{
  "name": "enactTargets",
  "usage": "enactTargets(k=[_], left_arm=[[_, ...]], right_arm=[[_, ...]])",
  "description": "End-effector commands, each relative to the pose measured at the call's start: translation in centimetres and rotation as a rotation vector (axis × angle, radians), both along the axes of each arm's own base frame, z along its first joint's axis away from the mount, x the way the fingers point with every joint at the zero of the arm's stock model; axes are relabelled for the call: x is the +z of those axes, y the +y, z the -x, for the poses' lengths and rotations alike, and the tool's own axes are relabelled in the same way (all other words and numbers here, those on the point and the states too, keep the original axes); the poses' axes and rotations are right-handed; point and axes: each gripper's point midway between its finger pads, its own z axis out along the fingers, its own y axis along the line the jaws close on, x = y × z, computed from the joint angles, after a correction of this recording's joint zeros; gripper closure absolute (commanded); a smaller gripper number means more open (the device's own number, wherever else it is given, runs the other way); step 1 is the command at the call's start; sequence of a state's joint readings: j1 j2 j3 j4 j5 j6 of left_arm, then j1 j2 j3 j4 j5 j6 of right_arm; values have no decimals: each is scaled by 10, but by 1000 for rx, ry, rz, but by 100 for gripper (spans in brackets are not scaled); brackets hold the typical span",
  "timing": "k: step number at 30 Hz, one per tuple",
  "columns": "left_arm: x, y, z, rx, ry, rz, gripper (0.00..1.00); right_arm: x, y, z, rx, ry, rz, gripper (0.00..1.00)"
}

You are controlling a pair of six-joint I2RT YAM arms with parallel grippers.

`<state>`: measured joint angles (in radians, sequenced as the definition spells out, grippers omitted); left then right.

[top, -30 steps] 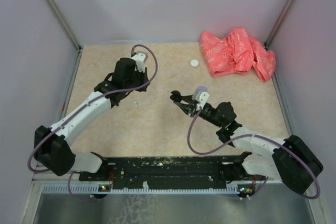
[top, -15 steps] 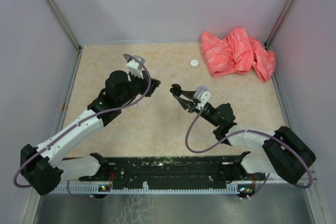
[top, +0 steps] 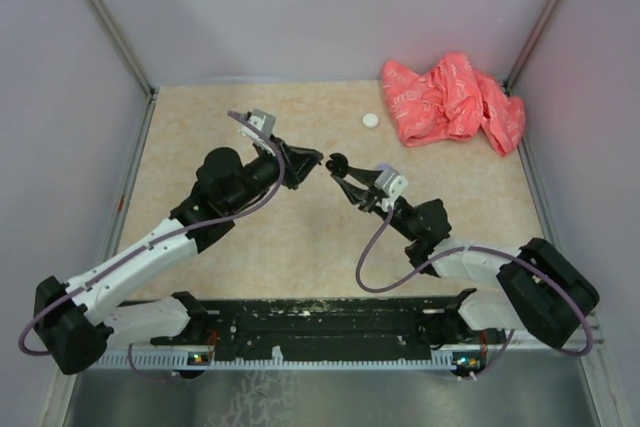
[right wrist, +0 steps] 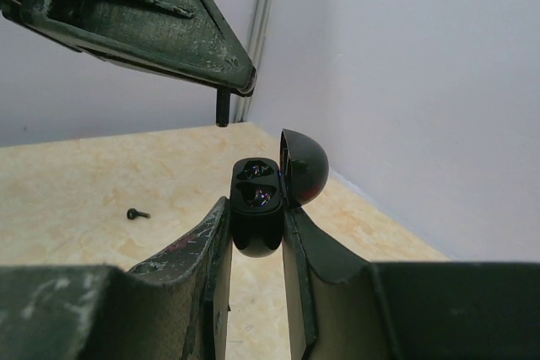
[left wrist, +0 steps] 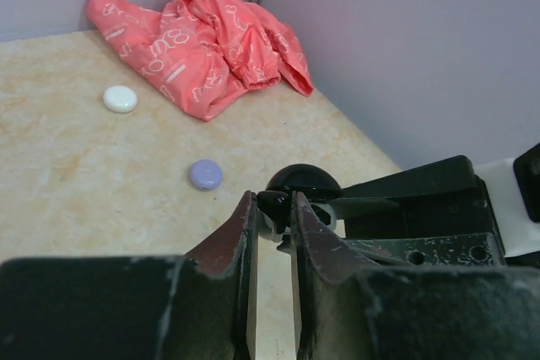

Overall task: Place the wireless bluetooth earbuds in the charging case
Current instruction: Place the earbud in the charging case.

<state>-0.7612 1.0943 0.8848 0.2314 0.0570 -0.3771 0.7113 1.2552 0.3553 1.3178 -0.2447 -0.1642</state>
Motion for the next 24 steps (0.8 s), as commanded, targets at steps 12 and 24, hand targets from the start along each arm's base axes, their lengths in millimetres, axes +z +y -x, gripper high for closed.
enactTargets(k=[12,24], left_arm=[[14,-30,14,-70,-57,77,88],[4,-30,8,-33,-73,36,89]], right_arm=[[32,-2,7,12,-82,-88,100],[37,-4,9,15,-90,-96,100]])
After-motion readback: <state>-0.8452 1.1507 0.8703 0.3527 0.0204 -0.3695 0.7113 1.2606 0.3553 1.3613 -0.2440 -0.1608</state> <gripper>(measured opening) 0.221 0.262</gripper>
